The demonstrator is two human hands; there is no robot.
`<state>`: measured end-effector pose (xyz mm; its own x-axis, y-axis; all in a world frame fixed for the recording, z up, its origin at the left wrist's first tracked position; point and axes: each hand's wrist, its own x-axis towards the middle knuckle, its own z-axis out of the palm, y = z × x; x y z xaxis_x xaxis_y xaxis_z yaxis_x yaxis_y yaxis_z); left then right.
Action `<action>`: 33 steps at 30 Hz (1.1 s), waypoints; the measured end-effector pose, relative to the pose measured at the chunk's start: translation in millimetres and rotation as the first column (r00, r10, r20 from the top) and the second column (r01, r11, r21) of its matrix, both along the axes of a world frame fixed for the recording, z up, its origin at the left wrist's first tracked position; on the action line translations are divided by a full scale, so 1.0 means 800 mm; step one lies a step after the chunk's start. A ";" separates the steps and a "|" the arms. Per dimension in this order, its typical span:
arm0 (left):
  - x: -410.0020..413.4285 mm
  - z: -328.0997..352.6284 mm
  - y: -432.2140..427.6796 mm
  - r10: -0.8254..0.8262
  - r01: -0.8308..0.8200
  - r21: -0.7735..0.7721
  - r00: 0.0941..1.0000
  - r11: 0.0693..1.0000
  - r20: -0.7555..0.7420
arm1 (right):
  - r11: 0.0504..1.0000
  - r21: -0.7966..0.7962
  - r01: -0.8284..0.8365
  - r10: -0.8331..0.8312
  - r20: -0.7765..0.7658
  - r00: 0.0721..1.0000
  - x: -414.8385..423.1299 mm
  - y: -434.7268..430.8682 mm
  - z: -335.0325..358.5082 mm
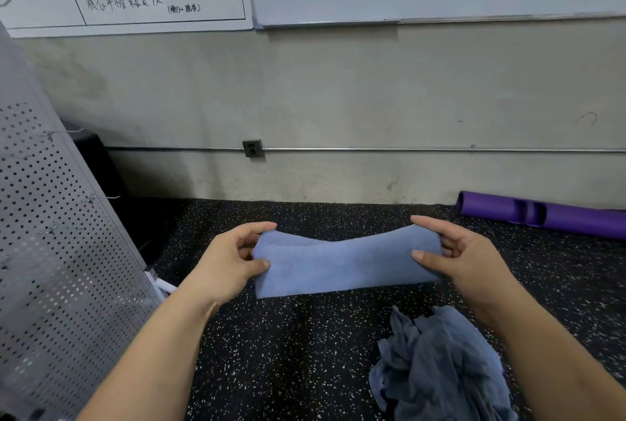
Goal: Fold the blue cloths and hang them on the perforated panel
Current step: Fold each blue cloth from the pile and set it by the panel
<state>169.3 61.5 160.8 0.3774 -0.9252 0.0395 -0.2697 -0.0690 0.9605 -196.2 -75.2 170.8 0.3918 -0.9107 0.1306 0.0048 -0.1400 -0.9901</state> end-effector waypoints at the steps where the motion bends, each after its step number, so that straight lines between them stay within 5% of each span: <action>1: 0.000 -0.002 -0.001 -0.006 0.005 0.028 1.000 1.000 0.009 | 1.000 -0.004 0.002 -0.002 -0.003 1.000 0.001 0.000 0.000; 12: -0.011 -0.033 -0.008 -0.128 0.140 0.383 0.990 0.913 -0.057 | 1.000 -0.005 -0.009 0.010 0.178 0.984 0.008 0.003 0.013; 18: -0.018 -0.035 -0.010 -0.071 0.206 0.350 0.929 0.914 -0.362 | 0.998 0.057 -0.016 -0.003 0.320 0.947 0.005 -0.003 0.018; 25: -0.022 -0.017 -0.015 0.002 0.099 0.121 0.767 0.988 -0.641 | 0.996 0.080 0.041 -0.057 0.200 0.978 -0.013 -0.019 0.007; 30: -0.023 -0.005 -0.017 -0.042 0.044 -0.015 0.707 0.999 -0.706 | 0.993 0.099 0.067 -0.081 0.145 0.986 -0.020 -0.024 -0.003; 33: -0.022 -0.005 -0.014 -0.043 0.069 0.013 0.753 0.998 -0.657 | 0.993 0.093 0.077 -0.085 0.080 0.993 -0.021 -0.022 -0.003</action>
